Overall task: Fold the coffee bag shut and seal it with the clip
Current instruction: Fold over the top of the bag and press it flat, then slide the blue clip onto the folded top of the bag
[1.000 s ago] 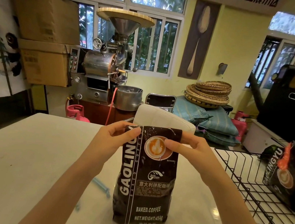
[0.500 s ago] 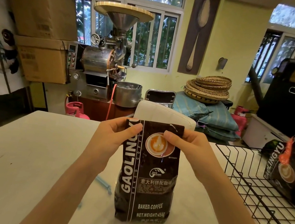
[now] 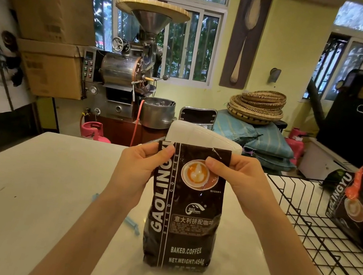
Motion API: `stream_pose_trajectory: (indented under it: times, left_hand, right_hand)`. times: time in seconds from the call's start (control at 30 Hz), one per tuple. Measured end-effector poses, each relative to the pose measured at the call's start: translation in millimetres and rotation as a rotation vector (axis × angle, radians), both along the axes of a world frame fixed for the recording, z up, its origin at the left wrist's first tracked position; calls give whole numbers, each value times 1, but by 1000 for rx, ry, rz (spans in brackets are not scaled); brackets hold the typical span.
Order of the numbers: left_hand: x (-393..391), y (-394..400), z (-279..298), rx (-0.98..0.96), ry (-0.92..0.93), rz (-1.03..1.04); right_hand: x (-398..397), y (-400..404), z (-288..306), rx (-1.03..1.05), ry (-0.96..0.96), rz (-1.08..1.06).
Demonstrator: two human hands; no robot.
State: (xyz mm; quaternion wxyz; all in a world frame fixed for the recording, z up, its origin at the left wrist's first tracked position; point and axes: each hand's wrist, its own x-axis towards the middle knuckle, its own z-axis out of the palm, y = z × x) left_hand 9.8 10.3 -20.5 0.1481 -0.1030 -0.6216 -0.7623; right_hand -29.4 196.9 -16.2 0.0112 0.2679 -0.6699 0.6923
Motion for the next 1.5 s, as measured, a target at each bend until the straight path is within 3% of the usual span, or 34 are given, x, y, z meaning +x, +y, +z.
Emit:
stream_pose_trajectory:
  times: [0.13, 0.27, 0.5, 0.73, 1.0, 1.3, 1.4, 1.5]
  left_hand:
    - [0, -1, 0, -149, 80, 89]
    - [6, -22, 7, -428, 70, -27]
    - [-12, -101, -42, -1147, -294, 40]
    - [-16, -137, -90, -1355, -400, 109]
    - [-13, -154, -111, -1182, -375, 123]
    - [-13, -151, -112, -1147, -259, 219]
    - [-13, -149, -88, -764, -313, 186]
    - [-4, -138, -49, -322, -202, 142]
  right_hand:
    - [-3, 0, -4, -19, -7, 0]
    - [-4, 2, -6, -33, -1, 20]
    - [-10, -8, -5, -18, -31, 49]
    - [-15, -11, -8, -38, -81, 31]
    - [-7, -7, -9, -44, -47, 36]
    - [-4, -6, -10, -50, -57, 25]
    - [-3, -5, -10, -50, -58, 22]
    - [-4, -4, -11, -54, -57, 18]
